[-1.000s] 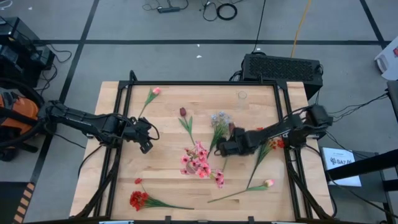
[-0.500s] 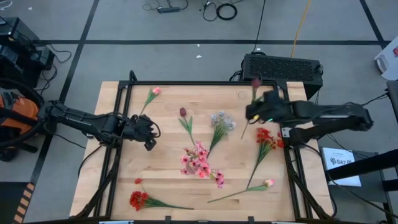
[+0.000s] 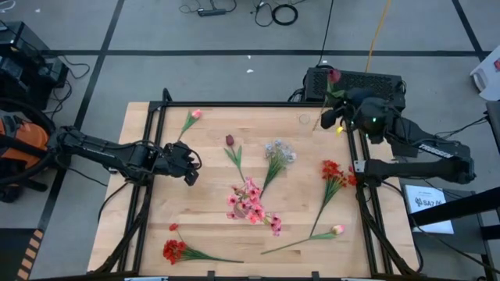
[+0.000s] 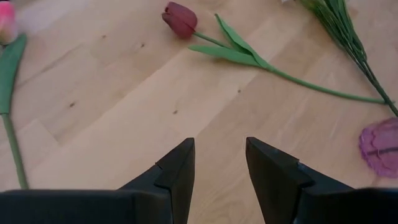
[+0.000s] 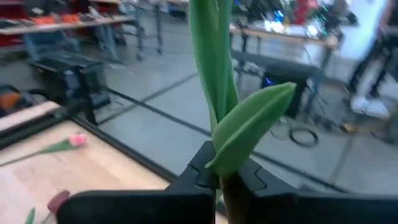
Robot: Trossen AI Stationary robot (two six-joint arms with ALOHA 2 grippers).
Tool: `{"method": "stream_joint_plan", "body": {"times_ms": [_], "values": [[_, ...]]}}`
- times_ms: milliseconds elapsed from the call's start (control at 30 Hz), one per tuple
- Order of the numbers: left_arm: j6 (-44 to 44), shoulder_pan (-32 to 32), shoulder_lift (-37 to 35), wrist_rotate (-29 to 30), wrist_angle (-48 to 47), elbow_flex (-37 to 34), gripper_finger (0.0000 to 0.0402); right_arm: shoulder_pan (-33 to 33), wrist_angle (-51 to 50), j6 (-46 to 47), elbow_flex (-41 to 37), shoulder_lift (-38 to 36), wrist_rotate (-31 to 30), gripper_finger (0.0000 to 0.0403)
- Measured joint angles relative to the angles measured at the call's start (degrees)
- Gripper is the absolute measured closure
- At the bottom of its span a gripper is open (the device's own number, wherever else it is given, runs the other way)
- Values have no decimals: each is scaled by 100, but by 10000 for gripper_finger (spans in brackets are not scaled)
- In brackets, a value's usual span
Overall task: Sort flowers into vase by color
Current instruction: Put the bottom dark red flower into the transparent vase
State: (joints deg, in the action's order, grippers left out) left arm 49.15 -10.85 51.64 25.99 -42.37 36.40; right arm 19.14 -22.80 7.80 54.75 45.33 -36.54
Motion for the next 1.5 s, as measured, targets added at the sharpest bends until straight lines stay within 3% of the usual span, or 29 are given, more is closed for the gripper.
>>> {"method": "stream_joint_plan", "body": {"times_ms": [167, 433, 633, 1000, 1133, 1500], "values": [[5, 0, 0, 135, 4, 0, 252, 813, 680, -673, -56, 187, 1010, 403], [9, 0, 0, 152, -2, 0, 252, 1724, 1082, -763, -57, 574, 2446, 402], [11, 0, 0, 154, -5, 0, 252, 1914, 1558, -899, -347, 940, 2778, 402], [9, 0, 1, 156, -9, 0, 252, 1920, 3350, -673, -2200, 848, 2802, 402], [6, 0, 0, 161, -9, 0, 252, 1920, 4084, -670, -2725, 832, 3242, 402], [0, 0, 2, 453, -15, 0, 252, 1918, 4151, -896, -3065, 836, 3365, 386]]}}
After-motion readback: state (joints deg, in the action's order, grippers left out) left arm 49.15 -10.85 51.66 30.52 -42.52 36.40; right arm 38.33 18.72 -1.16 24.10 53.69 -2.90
